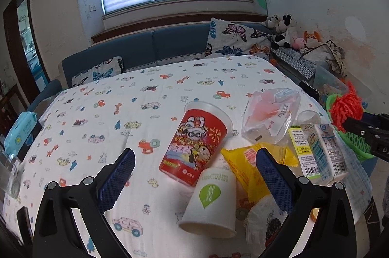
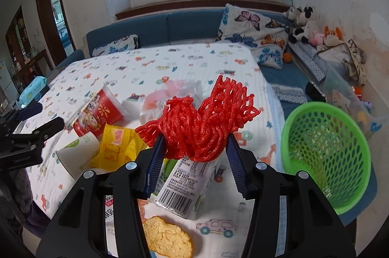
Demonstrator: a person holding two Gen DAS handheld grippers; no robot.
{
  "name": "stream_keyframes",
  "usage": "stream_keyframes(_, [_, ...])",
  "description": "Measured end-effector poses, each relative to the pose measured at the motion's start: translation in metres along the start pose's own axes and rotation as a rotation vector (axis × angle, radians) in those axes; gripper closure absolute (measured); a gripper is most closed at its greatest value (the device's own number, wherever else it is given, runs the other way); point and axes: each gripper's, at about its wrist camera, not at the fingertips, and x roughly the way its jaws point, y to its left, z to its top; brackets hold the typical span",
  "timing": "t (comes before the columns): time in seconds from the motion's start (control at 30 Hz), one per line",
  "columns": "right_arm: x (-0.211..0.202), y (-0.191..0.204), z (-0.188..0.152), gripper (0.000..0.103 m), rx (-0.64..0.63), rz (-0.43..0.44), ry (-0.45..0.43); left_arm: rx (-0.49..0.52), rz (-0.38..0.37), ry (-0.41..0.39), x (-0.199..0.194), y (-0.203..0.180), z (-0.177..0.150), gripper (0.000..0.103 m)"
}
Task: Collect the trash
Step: 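Carry the red net to the basket with the right tool while the left grasps the red cup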
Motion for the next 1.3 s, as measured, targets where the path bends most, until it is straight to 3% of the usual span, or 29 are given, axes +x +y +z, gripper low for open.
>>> stream_keyframes(0.13, [-0.006,-0.006,0.004,0.052,0.008,0.003,-0.007,0.041,-0.015,0.008,0.014,0.000,0.013,0.006])
stream_keyframes(0.53, [-0.011,-0.025,0.000,0.052,0.034,-0.028,0.005,0.097,-0.124,0.190,0.091,0.004,0.037,0.009])
stream_keyframes(0.63, [-0.011,-0.028,0.000,0.052,0.036,-0.042,0.008,0.116,-0.122,0.223,0.106,0.003,0.036,0.016])
stream_keyframes(0.9, [-0.004,-0.039,-0.005,0.052,0.054,-0.062,0.026,0.116,-0.176,0.301,0.138,0.006,0.032,0.021])
stream_keyframes(0.97, [-0.003,-0.042,-0.006,0.052,0.060,-0.072,0.030,0.101,-0.197,0.307,0.143,0.008,0.032,0.028])
stream_keyframes(1.3, [-0.003,-0.062,-0.013,0.052,0.095,-0.108,0.037,0.115,-0.174,0.249,0.133,0.011,0.034,0.030])
